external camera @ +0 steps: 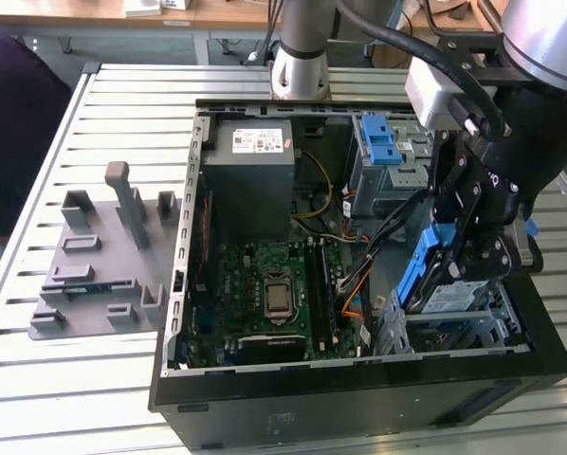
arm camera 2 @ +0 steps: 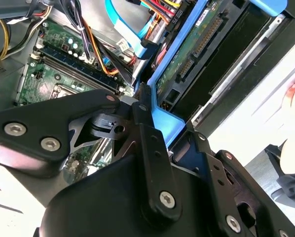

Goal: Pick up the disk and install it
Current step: 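Insert the disk into the insertion slot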

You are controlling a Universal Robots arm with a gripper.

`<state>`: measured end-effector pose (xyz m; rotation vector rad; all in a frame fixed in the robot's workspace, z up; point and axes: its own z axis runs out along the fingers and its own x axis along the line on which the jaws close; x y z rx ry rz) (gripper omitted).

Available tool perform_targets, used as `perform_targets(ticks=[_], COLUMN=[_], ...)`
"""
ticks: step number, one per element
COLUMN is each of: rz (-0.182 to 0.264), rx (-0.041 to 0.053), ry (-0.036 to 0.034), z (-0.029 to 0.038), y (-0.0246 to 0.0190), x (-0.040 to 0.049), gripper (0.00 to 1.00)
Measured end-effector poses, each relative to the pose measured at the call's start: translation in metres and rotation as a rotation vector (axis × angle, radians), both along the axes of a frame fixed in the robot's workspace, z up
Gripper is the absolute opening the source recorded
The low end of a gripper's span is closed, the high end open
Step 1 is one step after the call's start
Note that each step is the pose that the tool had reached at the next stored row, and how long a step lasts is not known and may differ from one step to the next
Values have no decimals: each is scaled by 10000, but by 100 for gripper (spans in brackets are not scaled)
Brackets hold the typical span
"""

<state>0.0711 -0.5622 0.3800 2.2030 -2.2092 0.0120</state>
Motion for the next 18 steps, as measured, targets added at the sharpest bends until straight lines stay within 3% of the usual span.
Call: perform_targets(ticks=[18], rz=[0], rx=[1], ry=[0], z=[-255], y=[-19], x=[0], gripper=[36])
